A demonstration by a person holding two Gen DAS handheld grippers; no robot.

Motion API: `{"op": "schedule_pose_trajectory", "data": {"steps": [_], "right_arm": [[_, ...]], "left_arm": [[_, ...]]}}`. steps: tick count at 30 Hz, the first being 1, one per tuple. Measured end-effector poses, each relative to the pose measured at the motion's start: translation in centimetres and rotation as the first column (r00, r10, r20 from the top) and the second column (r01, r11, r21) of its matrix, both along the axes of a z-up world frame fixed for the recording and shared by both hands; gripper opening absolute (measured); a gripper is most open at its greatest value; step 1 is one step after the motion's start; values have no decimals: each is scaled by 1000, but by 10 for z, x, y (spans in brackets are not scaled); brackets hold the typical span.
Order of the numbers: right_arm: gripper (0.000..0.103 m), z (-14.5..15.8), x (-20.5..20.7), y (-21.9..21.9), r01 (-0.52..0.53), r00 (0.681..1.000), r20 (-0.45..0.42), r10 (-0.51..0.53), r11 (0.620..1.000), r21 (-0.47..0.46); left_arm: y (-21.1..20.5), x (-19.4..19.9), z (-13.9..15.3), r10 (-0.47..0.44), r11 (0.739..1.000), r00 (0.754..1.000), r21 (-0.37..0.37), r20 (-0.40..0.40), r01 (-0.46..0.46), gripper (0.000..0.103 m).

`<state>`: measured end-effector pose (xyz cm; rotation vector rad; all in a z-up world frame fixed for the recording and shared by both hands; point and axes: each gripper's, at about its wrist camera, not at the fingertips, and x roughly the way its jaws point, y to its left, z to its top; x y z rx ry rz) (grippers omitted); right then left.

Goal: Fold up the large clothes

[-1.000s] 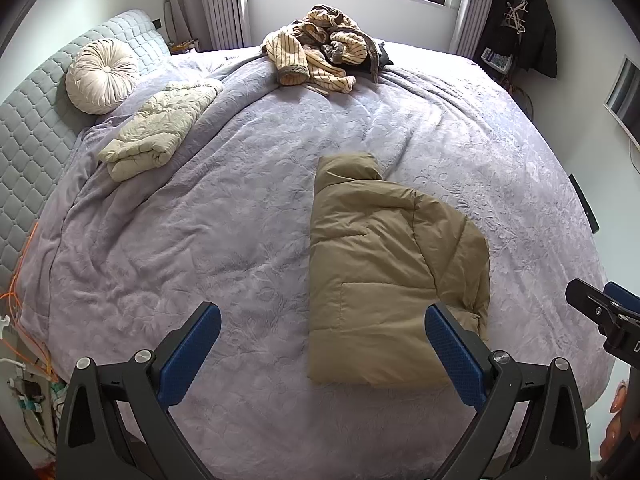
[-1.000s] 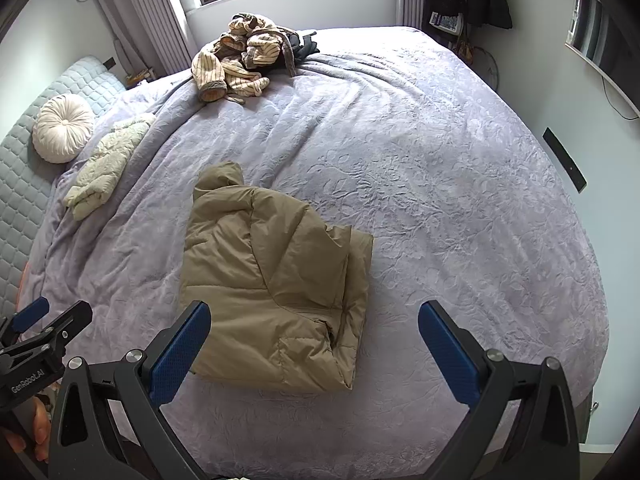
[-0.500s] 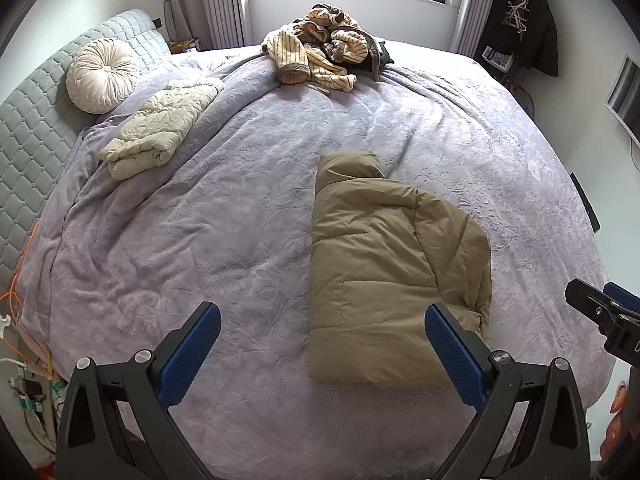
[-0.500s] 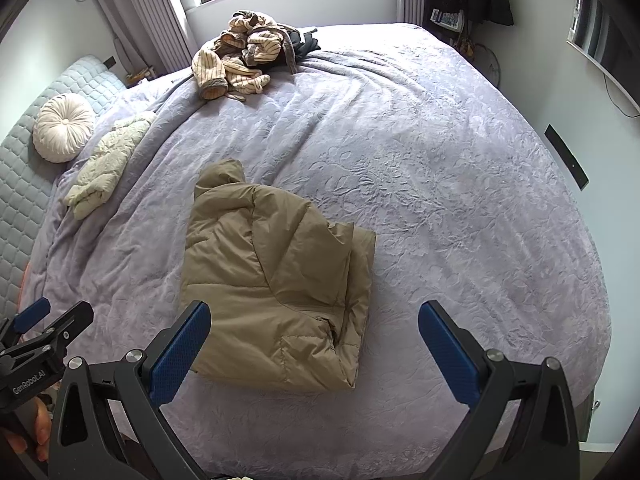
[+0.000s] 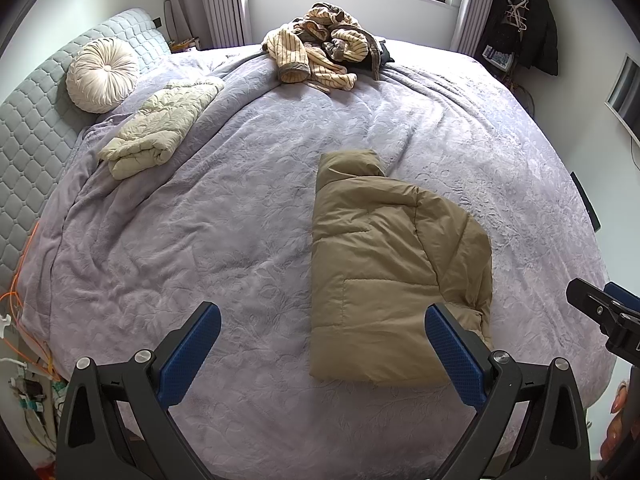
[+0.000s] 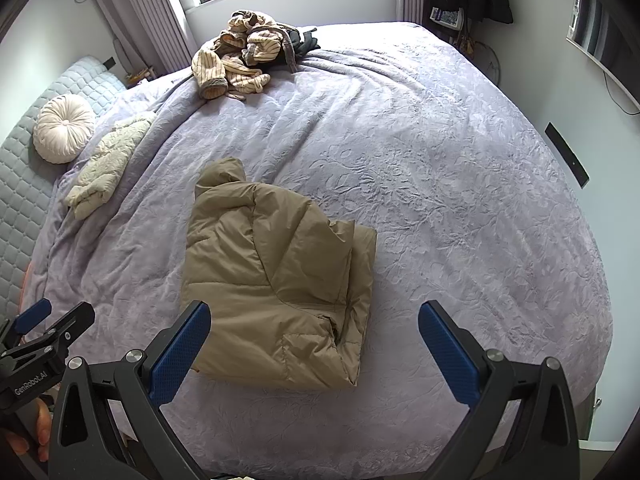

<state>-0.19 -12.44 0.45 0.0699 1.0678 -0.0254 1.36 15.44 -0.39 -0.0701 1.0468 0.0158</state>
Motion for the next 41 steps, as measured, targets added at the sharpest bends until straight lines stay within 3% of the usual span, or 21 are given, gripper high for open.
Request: {"op": "schedule_pose_trajectory", "data": {"steps": [41], "right_arm": [[103, 0, -1, 2, 3, 1000, -4, -3, 1000, 5]], "left_arm": [[2, 2, -6, -21, 1000, 1000, -10, 3, 21, 102]]}}
